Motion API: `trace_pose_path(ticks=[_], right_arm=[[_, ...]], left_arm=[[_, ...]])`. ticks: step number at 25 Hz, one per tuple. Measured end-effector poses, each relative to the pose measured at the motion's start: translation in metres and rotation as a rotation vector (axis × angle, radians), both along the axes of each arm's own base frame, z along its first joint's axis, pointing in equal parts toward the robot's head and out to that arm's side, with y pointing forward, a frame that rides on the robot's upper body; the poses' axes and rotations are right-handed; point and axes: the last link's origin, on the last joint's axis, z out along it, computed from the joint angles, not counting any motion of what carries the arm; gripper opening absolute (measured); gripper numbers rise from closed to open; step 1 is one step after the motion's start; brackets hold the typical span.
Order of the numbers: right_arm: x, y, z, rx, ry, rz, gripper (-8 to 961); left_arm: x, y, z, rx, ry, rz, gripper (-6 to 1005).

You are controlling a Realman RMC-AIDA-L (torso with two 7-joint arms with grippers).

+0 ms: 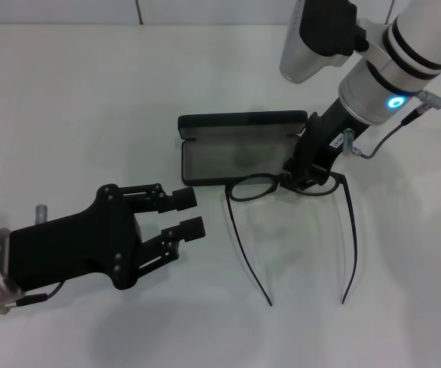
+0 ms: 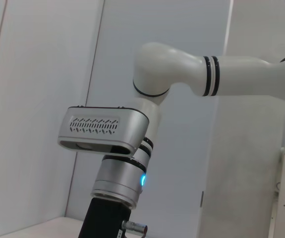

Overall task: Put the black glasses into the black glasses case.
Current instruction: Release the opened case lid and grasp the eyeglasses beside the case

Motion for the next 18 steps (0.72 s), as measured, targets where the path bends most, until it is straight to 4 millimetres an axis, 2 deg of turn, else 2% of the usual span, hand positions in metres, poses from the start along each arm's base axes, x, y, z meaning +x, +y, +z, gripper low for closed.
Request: trace_pose_path(ticks=[12, 18], right_arm=[[0.004, -0.008, -0.013, -0.028, -0.013, 0.039, 271], [0.008, -0.01, -0.013, -0.017, 0.013, 0.064, 145]], left_arm=[[-0.002, 0.005, -0.008, -0.019, 0.009, 0.028, 348], [0.0, 0.006, -0.01, -0.028, 0.012, 0.02, 331]])
